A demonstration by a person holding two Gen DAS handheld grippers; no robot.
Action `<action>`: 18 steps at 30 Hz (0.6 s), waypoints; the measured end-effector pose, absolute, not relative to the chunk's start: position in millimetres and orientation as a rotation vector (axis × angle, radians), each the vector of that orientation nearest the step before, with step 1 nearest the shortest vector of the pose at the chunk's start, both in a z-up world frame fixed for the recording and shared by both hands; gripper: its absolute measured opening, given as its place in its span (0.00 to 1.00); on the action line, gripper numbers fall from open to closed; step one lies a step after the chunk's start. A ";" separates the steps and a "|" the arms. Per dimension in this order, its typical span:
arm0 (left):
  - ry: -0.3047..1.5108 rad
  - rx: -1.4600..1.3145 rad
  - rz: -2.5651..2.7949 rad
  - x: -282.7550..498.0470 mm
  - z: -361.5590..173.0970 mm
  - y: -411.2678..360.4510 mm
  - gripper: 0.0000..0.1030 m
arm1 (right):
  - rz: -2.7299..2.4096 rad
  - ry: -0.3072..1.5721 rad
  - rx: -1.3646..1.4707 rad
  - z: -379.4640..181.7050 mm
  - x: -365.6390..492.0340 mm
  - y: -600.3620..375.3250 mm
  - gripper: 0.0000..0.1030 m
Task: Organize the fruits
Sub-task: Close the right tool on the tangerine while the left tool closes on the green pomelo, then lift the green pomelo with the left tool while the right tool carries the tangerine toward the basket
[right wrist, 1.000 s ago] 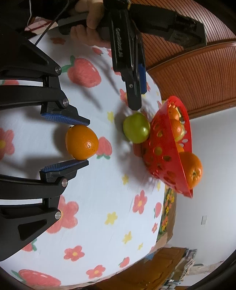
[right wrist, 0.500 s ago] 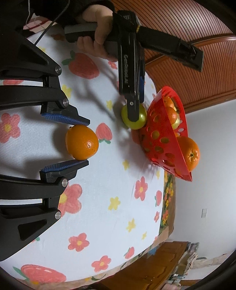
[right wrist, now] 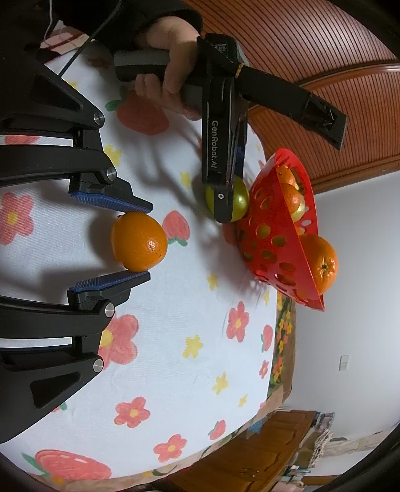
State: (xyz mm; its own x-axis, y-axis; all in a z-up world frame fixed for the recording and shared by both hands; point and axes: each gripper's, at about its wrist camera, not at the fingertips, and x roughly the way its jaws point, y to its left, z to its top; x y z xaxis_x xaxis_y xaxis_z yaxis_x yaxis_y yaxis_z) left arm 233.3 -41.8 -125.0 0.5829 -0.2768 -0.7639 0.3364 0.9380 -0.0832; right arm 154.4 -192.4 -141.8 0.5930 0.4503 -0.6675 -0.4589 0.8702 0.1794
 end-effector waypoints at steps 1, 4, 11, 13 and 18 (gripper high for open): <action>0.874 0.080 -0.361 230.2 -125.1 -41.2 0.49 | 0.529 0.772 -0.012 -141.9 154.0 -192.2 0.36; 0.872 0.070 -0.375 220.2 -124.3 -37.4 0.49 | 0.529 0.769 -0.011 -142.0 154.0 -192.0 0.36; 0.809 0.041 -0.389 194.3 -102.9 -23.1 0.49 | 0.526 0.767 -0.013 -141.9 153.7 -191.9 0.36; 0.788 0.042 -0.390 189.0 -95.4 -18.9 0.49 | 0.525 0.767 -0.012 -142.2 153.8 -192.0 0.36; 0.739 0.025 -0.396 179.8 -75.7 -13.4 0.49 | 0.522 0.770 -0.011 -141.5 153.6 -192.5 0.36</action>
State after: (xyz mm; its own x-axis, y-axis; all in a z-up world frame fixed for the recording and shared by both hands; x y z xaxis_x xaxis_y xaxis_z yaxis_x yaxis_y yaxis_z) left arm 179.8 -13.4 -75.7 0.6685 -0.3425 -0.6602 0.3598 0.9258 -0.1160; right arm 153.6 -192.5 -141.5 0.5979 0.4459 -0.6661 -0.4535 0.8734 0.1775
